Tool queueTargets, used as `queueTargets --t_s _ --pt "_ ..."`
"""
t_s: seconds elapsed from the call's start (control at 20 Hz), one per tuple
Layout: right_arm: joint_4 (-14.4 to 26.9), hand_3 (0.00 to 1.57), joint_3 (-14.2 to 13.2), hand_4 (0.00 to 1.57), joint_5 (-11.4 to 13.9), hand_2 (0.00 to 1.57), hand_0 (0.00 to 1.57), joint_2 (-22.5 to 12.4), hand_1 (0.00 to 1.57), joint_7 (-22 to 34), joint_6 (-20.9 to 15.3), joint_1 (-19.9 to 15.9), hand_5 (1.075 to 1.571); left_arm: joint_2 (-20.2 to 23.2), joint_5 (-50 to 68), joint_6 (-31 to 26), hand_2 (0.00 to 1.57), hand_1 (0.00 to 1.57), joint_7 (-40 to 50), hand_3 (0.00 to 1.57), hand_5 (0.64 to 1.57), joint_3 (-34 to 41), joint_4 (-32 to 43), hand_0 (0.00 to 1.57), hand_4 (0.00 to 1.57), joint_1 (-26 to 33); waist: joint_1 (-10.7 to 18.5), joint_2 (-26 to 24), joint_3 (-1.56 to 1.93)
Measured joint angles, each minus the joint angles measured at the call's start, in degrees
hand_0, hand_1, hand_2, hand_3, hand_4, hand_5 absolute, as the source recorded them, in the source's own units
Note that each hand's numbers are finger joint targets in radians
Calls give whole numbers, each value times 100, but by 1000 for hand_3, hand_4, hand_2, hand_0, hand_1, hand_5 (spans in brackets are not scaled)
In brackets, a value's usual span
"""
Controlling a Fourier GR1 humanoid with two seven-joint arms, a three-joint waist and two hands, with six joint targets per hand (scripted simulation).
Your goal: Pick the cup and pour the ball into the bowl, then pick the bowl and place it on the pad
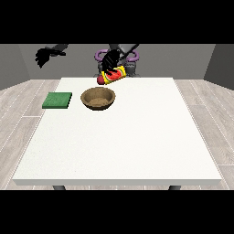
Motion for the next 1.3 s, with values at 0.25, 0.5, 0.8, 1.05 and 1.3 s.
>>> queueTargets --t_s 0.25,0.5,0.8,1.05,1.3 --pt "2 0 -1 225 -78 0 0 131 0 309 -191 -63 1565 68 70 118 1571 1499 -123 1571 1092 343 -271 1499 1571 78 218 -19 -10" --pt "-6 0 -62 251 -60 0 0 232 0 392 -482 1 1567 50 1504 1024 1443 1175 124 1274 1170 1835 -903 1175 1465 458 640 30 -52" --pt "-156 0 -17 331 -42 0 0 484 0 372 -766 -146 1568 -127 3751 2039 0 0 -238 0 1541 3283 -1821 0 0 1304 824 464 -118" --pt "-317 0 122 252 62 0 0 804 0 362 -1157 -532 1571 -187 5939 2224 0 0 -1128 0 1563 3747 -2719 0 0 1996 850 986 -114" --pt "-341 0 194 309 265 0 0 1220 0 351 -1869 -725 1570 -205 7602 1614 0 0 -2339 0 1564 3761 -3462 0 0 2726 1252 1215 -60"
